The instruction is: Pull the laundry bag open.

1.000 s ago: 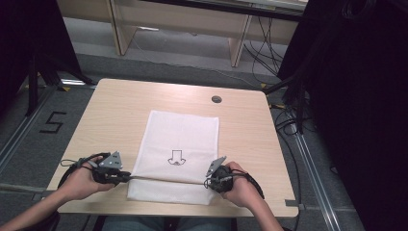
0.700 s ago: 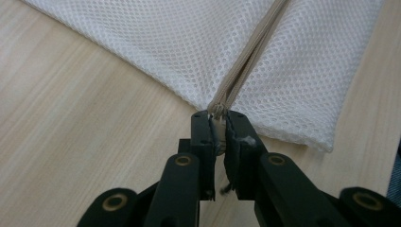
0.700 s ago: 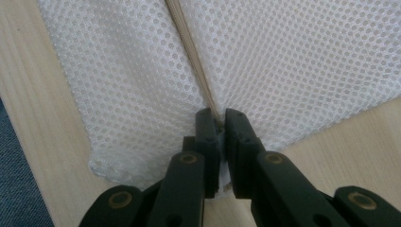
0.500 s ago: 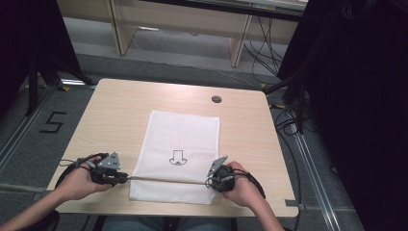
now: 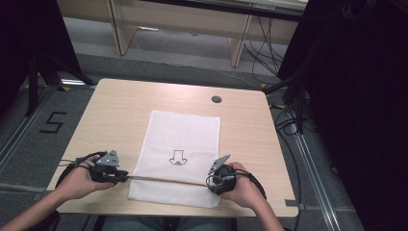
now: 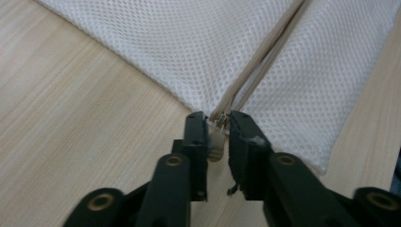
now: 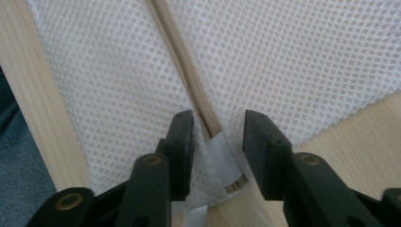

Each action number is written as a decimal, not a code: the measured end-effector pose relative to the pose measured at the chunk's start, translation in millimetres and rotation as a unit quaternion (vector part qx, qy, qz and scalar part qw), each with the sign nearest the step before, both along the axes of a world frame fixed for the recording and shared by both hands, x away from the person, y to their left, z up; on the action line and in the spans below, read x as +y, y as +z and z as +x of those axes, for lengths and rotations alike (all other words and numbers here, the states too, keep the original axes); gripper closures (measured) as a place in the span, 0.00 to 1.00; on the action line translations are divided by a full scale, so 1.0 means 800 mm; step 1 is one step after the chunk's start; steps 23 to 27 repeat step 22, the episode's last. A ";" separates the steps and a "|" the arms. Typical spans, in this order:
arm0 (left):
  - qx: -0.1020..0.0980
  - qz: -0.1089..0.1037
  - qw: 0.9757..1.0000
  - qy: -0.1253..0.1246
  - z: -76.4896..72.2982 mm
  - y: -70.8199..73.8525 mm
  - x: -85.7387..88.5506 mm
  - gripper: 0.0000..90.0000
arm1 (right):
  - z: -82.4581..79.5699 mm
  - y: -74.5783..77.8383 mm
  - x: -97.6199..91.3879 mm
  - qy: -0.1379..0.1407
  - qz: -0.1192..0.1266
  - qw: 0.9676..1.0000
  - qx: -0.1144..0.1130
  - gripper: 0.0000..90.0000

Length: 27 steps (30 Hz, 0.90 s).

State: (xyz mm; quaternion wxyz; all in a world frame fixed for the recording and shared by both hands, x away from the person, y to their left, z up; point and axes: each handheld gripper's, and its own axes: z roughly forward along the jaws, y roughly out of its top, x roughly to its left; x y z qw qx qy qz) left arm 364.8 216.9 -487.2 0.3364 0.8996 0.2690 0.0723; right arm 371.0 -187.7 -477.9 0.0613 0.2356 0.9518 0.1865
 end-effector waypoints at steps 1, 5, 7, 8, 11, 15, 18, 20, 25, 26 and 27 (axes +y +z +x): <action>0.001 -0.013 1.000 0.008 0.000 0.001 0.000 0.77 | -0.002 0.001 -0.001 -0.013 0.009 1.000 0.009 0.68; -0.021 -0.062 0.998 0.022 0.001 0.008 0.002 0.61 | 0.001 0.002 -0.008 -0.011 0.047 0.999 0.005 0.58; -0.035 -0.078 0.996 0.028 0.003 0.010 0.003 0.54 | -0.003 0.004 -0.010 -0.046 0.057 0.997 0.018 0.57; -0.047 -0.091 0.994 0.036 0.004 0.012 0.004 0.53 | -0.002 0.005 -0.011 -0.049 0.062 0.997 0.018 0.57; -0.067 -0.122 0.988 0.061 0.011 0.016 0.011 0.48 | 0.001 0.009 -0.018 -0.074 0.087 0.993 0.009 0.56; -0.071 -0.130 0.985 0.091 0.021 0.013 0.024 0.44 | 0.005 0.010 -0.024 -0.100 0.113 0.989 -0.006 0.56; -0.067 -0.126 0.983 0.112 0.025 0.010 0.031 0.43 | 0.007 0.011 -0.027 -0.109 0.114 0.987 -0.007 0.56; -0.067 -0.129 0.982 0.118 0.028 0.010 0.035 0.42 | 0.006 0.013 -0.026 -0.131 0.118 0.984 0.001 0.56; -0.071 -0.133 0.981 0.121 0.028 0.010 0.036 0.42 | 0.007 0.013 -0.027 -0.139 0.125 0.982 0.001 0.56; -0.071 -0.133 0.981 0.121 0.028 0.010 0.036 0.42 | 0.007 0.013 -0.027 -0.139 0.125 0.982 0.001 0.56; -0.071 -0.133 0.981 0.121 0.028 0.010 0.036 0.42 | 0.007 0.013 -0.027 -0.139 0.125 0.982 0.001 0.56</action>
